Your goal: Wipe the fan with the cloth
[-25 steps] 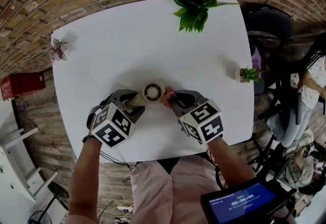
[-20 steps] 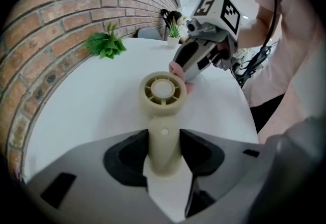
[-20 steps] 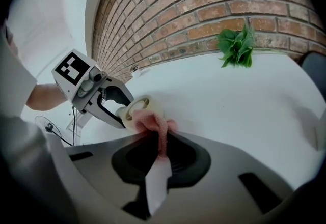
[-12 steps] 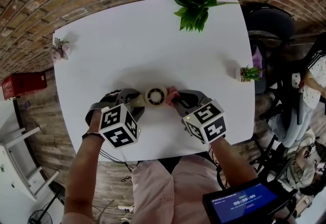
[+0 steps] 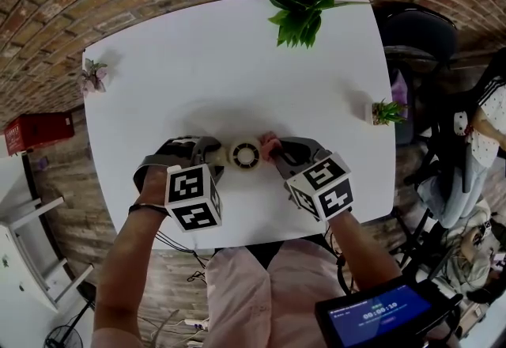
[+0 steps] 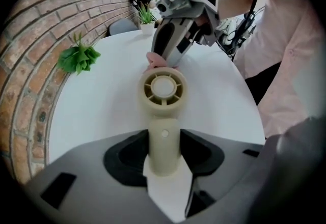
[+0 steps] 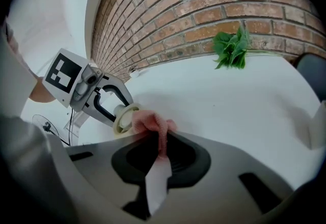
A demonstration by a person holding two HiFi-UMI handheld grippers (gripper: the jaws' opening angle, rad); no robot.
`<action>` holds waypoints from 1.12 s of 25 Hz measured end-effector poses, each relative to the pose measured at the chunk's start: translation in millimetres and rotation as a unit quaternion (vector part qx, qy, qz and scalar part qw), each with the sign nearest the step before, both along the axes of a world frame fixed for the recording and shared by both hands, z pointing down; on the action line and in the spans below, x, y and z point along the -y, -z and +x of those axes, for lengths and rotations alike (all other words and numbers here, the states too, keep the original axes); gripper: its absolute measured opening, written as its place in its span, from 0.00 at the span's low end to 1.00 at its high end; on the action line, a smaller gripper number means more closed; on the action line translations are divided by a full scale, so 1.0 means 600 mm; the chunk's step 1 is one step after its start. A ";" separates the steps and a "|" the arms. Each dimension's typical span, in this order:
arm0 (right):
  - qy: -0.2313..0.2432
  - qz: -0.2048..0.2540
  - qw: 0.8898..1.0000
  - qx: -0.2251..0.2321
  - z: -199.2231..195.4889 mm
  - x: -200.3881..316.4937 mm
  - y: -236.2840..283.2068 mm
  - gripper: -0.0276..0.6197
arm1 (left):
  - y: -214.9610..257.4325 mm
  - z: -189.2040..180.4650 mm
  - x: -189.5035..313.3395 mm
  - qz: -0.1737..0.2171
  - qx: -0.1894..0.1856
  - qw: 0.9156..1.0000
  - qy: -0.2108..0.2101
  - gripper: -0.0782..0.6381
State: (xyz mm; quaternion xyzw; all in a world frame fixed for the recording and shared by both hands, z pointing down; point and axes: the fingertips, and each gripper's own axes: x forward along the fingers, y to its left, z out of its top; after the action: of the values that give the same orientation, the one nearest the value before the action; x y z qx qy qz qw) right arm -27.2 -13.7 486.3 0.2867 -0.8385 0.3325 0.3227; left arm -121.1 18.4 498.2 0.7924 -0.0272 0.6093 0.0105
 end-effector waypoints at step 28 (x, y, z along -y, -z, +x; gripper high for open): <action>0.237 0.146 0.960 -0.015 -0.021 0.032 0.031 0.11 | -0.007 0.028 -0.023 0.093 0.136 0.954 -0.251 0.38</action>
State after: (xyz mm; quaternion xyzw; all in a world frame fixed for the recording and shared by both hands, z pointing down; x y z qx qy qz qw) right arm -39.8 -32.8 467.4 0.1285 -0.9171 0.1158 0.3592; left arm -104.2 32.5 502.1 0.6805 0.1150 0.6893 -0.2201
